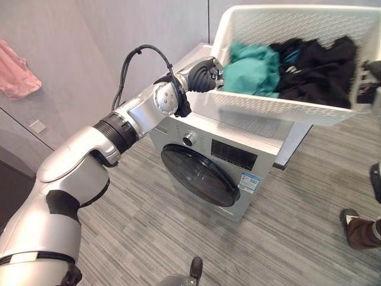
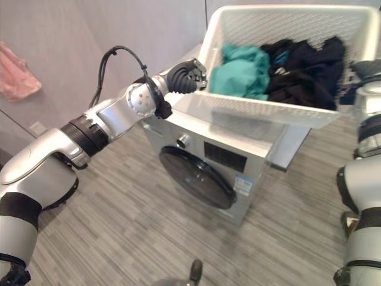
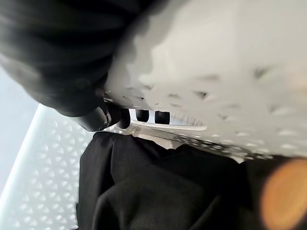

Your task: Grab the laundry basket,head to the washer,open it,put in the laundry and shut it.

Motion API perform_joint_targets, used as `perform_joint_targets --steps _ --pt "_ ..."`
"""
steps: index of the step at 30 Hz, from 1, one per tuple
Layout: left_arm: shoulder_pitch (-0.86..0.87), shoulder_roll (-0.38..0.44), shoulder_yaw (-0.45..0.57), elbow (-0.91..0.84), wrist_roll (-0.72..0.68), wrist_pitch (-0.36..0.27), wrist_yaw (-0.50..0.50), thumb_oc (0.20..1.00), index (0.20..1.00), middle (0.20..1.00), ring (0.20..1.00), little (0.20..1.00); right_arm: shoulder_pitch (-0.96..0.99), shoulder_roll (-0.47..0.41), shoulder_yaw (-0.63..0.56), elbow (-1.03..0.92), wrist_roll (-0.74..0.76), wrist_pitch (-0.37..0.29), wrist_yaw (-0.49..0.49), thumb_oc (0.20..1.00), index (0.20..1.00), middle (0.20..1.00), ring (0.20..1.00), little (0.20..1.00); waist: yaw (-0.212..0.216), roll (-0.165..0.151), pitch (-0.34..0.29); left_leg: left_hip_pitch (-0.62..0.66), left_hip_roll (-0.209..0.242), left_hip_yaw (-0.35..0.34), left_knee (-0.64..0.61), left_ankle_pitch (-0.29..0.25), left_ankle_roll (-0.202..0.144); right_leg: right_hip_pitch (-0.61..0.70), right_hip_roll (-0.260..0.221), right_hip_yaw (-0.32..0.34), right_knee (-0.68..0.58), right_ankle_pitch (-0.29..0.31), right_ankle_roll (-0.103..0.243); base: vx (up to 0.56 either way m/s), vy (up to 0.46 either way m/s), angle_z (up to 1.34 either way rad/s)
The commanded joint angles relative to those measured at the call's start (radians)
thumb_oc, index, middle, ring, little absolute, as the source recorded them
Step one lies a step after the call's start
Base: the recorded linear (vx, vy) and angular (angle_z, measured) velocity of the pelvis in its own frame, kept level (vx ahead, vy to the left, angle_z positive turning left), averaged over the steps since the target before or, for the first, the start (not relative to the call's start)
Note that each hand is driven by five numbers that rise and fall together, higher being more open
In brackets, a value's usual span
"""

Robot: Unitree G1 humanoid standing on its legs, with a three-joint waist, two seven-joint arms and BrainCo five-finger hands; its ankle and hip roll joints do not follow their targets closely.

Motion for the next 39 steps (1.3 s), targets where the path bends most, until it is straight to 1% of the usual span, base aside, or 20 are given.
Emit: perform_joint_targets --steps 1,3,4,5,6,9,10,13,18,19,20,21,24,26,27,28,29,31,36,39 --pt "-0.081 -0.018 0.083 0.026 -0.017 -0.041 0.061 0.200 0.200 0.200 0.200 0.200 -0.245 -0.081 -0.035 -0.045 0.077 -0.142 -0.015 0.200 0.200 0.200 0.200 0.200 0.013 -0.007 0.078 -0.015 0.053 0.035 0.032 -0.082 -0.063 0.086 -0.117 -0.029 -0.010 0.220 0.072 -0.04 0.003 -0.09" --pt "-0.081 -0.020 0.081 0.023 -0.012 -0.042 0.061 0.200 0.200 0.200 0.200 0.200 -0.236 -0.074 -0.043 -0.049 0.093 -0.147 -0.013 0.200 0.200 0.200 0.200 0.200 0.013 -0.009 0.081 -0.016 0.055 0.038 0.033 -0.082 -0.064 0.084 -0.116 -0.025 -0.011 0.220 0.072 -0.02 -0.001 -0.07" --pt "-0.085 -0.028 0.079 0.022 -0.010 -0.044 0.065 0.200 0.200 0.200 0.200 0.200 -0.235 -0.065 -0.042 -0.055 0.103 -0.150 -0.011 0.200 0.200 0.200 0.200 0.200 0.013 -0.016 0.082 -0.012 0.056 0.039 0.034 -0.083 -0.063 0.084 -0.115 -0.022 -0.009 0.222 0.070 0.00 0.004 -0.08" --pt "-0.094 -0.052 0.070 0.024 -0.009 -0.042 0.063 0.200 0.200 0.200 0.200 0.200 -0.234 -0.041 -0.040 -0.062 0.121 -0.152 0.001 0.200 0.200 0.200 0.200 0.200 0.014 -0.024 0.087 -0.006 0.057 0.039 0.037 -0.085 -0.063 0.087 -0.114 -0.019 -0.006 0.226 0.070 0.01 0.003 -0.13" --pt "-0.094 -0.053 0.069 0.025 -0.009 -0.043 0.063 0.200 0.200 0.200 0.200 0.200 -0.234 -0.042 -0.040 -0.062 0.122 -0.152 0.001 0.200 0.200 0.200 0.200 0.200 0.014 -0.024 0.088 -0.005 0.057 0.040 0.037 -0.085 -0.063 0.088 -0.114 -0.019 -0.006 0.226 0.070 0.01 0.004 -0.17" --pt "-0.104 -0.083 0.068 0.036 -0.009 -0.039 0.065 0.200 0.200 0.200 0.200 0.200 -0.232 0.002 -0.041 -0.069 0.138 -0.152 0.009 0.200 0.200 0.200 0.200 0.200 0.019 -0.036 0.092 0.003 0.057 0.039 0.037 -0.086 -0.061 0.094 -0.110 -0.018 -0.003 0.228 0.070 0.02 0.005 -0.08" --pt "-0.104 -0.083 0.067 0.037 -0.009 -0.039 0.065 0.200 0.200 0.200 0.200 0.200 -0.230 0.003 -0.042 -0.070 0.138 -0.152 0.009 0.200 0.200 0.200 0.200 0.200 0.019 -0.037 0.092 0.004 0.057 0.039 0.037 -0.087 -0.061 0.095 -0.111 -0.018 -0.003 0.228 0.070 0.00 0.000 0.00" --pt "-0.102 -0.128 0.069 0.053 0.003 -0.033 0.067 0.200 0.200 0.200 0.200 0.200 -0.216 0.041 -0.068 -0.076 0.155 -0.150 0.012 0.200 0.200 0.200 0.200 0.200 0.029 -0.056 0.098 0.006 0.057 0.033 0.038 -0.087 -0.063 0.109 -0.102 -0.034 -0.002 0.219 0.068 0.01 -0.016 0.04" --pt "-0.107 -0.149 0.072 0.062 0.001 -0.028 0.068 0.200 0.200 0.200 0.200 0.200 -0.208 0.067 -0.069 -0.036 0.142 -0.123 0.034 0.200 0.200 0.200 0.200 0.200 0.038 -0.077 0.104 -0.002 0.057 0.022 0.047 -0.090 -0.064 0.117 -0.091 -0.056 -0.004 0.215 0.067 0.01 -0.023 0.18" --pt "-0.103 -0.153 0.074 0.066 0.001 -0.028 0.073 0.200 0.200 0.200 0.200 0.200 -0.206 0.069 -0.072 -0.023 0.143 -0.122 0.032 0.451 0.451 0.451 0.451 0.451 0.041 -0.081 0.105 -0.005 0.057 0.021 0.048 -0.089 -0.064 0.117 -0.089 -0.061 -0.006 0.214 0.066 0.01 -0.021 0.12" --pt "-0.103 -0.151 0.074 0.065 0.002 -0.026 0.074 0.200 0.200 0.200 0.200 0.200 -0.211 0.068 -0.073 -0.013 0.142 -0.118 0.030 0.887 0.887 0.887 0.887 0.887 0.042 -0.085 0.105 -0.009 0.058 0.020 0.050 -0.090 -0.064 0.117 -0.088 -0.063 -0.009 0.218 0.067 0.00 0.000 0.00" --pt "-0.101 -0.150 0.076 0.062 0.002 -0.027 0.074 0.200 0.200 0.200 0.200 0.200 -0.212 0.068 -0.077 -0.007 0.143 -0.117 0.028 1.000 1.000 1.000 1.000 1.000 0.043 -0.086 0.106 -0.010 0.059 0.020 0.049 -0.091 -0.064 0.117 -0.088 -0.064 -0.010 0.218 0.067 0.02 -0.020 0.04" --pt "-0.093 -0.143 0.086 0.056 0.010 -0.023 0.080 0.200 0.200 0.200 0.200 0.200 -0.205 0.059 -0.102 0.006 0.166 -0.120 0.017 1.000 1.000 1.000 1.000 1.000 0.044 -0.091 0.105 -0.014 0.058 0.019 0.049 -0.093 -0.064 0.118 -0.088 -0.061 -0.012 0.230 0.066 0.02 -0.019 0.06" --pt "-0.084 -0.137 0.094 0.059 0.010 -0.019 0.085 0.219 0.219 0.219 0.219 0.219 -0.201 0.047 -0.115 0.010 0.182 -0.124 0.007 1.000 1.000 1.000 1.000 1.000 0.042 -0.092 0.105 -0.011 0.056 0.018 0.049 -0.096 -0.063 0.119 -0.089 -0.061 -0.009 0.231 0.065 0.04 -0.007 0.00" --pt "-0.078 -0.134 0.100 0.059 0.007 -0.019 0.088 0.310 0.310 0.310 0.310 0.310 -0.200 0.042 -0.120 0.013 0.188 -0.125 0.002 1.000 1.000 1.000 1.000 1.000 0.042 -0.093 0.104 -0.009 0.055 0.018 0.048 -0.097 -0.062 0.120 -0.090 -0.062 -0.007 0.233 0.065 0.04 -0.010 0.02" --pt "-0.072 -0.133 0.105 0.058 0.004 -0.019 0.094 0.561 0.561 0.561 0.561 0.561 -0.199 0.035 -0.118 0.022 0.186 -0.123 -0.003 1.000 1.000 1.000 1.000 1.000 0.043 -0.094 0.102 -0.007 0.053 0.018 0.047 -0.097 -0.062 0.122 -0.090 -0.064 -0.006 0.233 0.065 0.03 -0.010 0.02" --pt "-0.069 -0.130 0.108 0.057 0.002 -0.019 0.095 1.000 1.000 1.000 1.000 1.000 -0.200 0.030 -0.116 0.030 0.183 -0.119 -0.003 1.000 1.000 1.000 1.000 1.000 0.043 -0.095 0.102 -0.006 0.052 0.018 0.047 -0.097 -0.062 0.123 -0.091 -0.065 -0.004 0.237 0.066 0.03 -0.012 0.02" --pt "-0.066 -0.119 0.108 0.057 0.008 -0.016 0.098 1.000 1.000 1.000 1.000 1.000 -0.202 0.021 -0.105 0.046 0.171 -0.109 -0.003 1.000 1.000 1.000 1.000 1.000 0.043 -0.093 0.101 0.001 0.050 0.020 0.046 -0.099 -0.060 0.126 -0.096 -0.066 0.002 0.245 0.068 0.02 -0.004 0.00" --pt "-0.069 -0.104 0.113 0.086 0.020 -0.009 0.107 1.000 1.000 1.000 1.000 1.000 -0.186 0.024 -0.107 0.041 0.180 -0.106 -0.001 1.000 1.000 1.000 1.000 1.000 0.041 -0.085 0.102 0.013 0.051 0.023 0.040 -0.098 -0.058 0.130 -0.101 -0.065 0.003 0.244 0.070 0.00 0.000 0.00" --pt "-0.071 -0.101 0.116 0.103 0.020 -0.009 0.109 1.000 1.000 1.000 1.000 1.000 -0.173 0.030 -0.120 0.020 0.202 -0.117 -0.003 1.000 1.000 1.000 1.000 1.000 0.040 -0.083 0.103 0.020 0.053 0.025 0.031 -0.094 -0.058 0.132 -0.100 -0.062 0.001 0.242 0.069 0.00 -0.011 -0.02"
